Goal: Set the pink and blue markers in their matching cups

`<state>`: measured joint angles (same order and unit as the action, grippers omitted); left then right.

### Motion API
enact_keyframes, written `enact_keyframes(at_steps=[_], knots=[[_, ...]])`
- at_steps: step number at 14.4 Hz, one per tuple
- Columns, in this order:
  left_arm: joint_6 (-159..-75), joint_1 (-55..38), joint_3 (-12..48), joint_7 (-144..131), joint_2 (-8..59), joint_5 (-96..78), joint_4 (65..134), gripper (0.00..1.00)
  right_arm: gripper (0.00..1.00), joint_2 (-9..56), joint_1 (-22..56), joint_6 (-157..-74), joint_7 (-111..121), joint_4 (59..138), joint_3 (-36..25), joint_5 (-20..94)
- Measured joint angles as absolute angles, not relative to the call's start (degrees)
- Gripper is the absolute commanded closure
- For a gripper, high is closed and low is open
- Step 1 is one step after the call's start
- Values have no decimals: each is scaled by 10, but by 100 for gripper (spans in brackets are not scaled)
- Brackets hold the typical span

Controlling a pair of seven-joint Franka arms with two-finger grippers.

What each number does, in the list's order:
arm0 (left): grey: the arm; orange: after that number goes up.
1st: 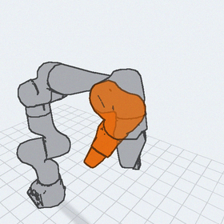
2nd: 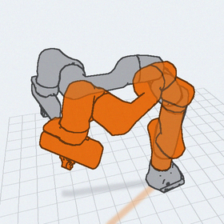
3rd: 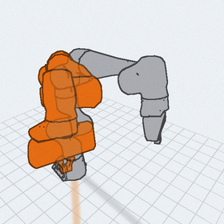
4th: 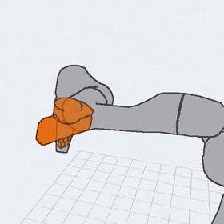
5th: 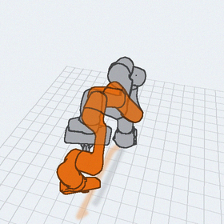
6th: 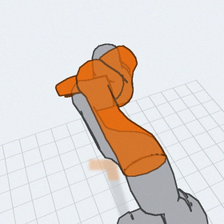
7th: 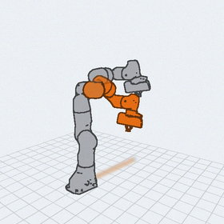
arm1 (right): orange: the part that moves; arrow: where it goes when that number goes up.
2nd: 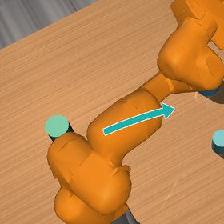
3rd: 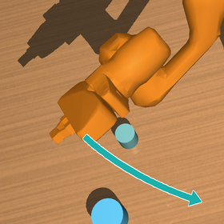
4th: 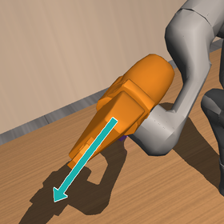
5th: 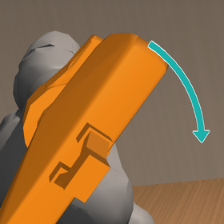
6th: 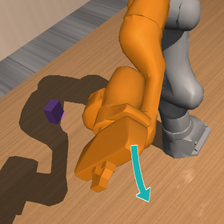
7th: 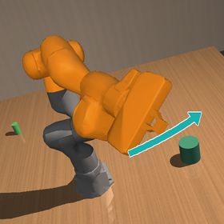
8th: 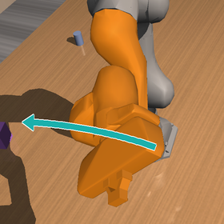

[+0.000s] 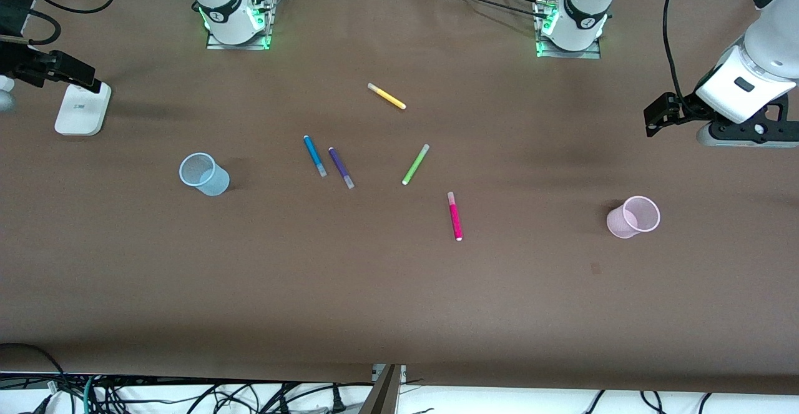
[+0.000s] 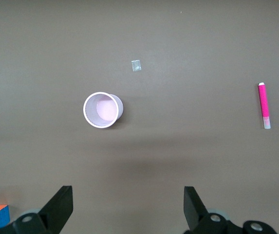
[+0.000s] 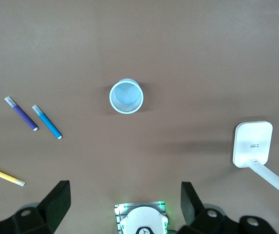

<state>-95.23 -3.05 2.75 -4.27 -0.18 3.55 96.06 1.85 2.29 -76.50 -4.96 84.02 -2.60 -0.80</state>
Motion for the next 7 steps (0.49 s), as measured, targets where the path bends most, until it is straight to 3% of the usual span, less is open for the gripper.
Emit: enact_keyframes(at_steps=[7], knots=[[-952, -31, 28, -43, -2, 29, 961, 0, 0, 40, 31, -769, -50, 841, -23, -7]])
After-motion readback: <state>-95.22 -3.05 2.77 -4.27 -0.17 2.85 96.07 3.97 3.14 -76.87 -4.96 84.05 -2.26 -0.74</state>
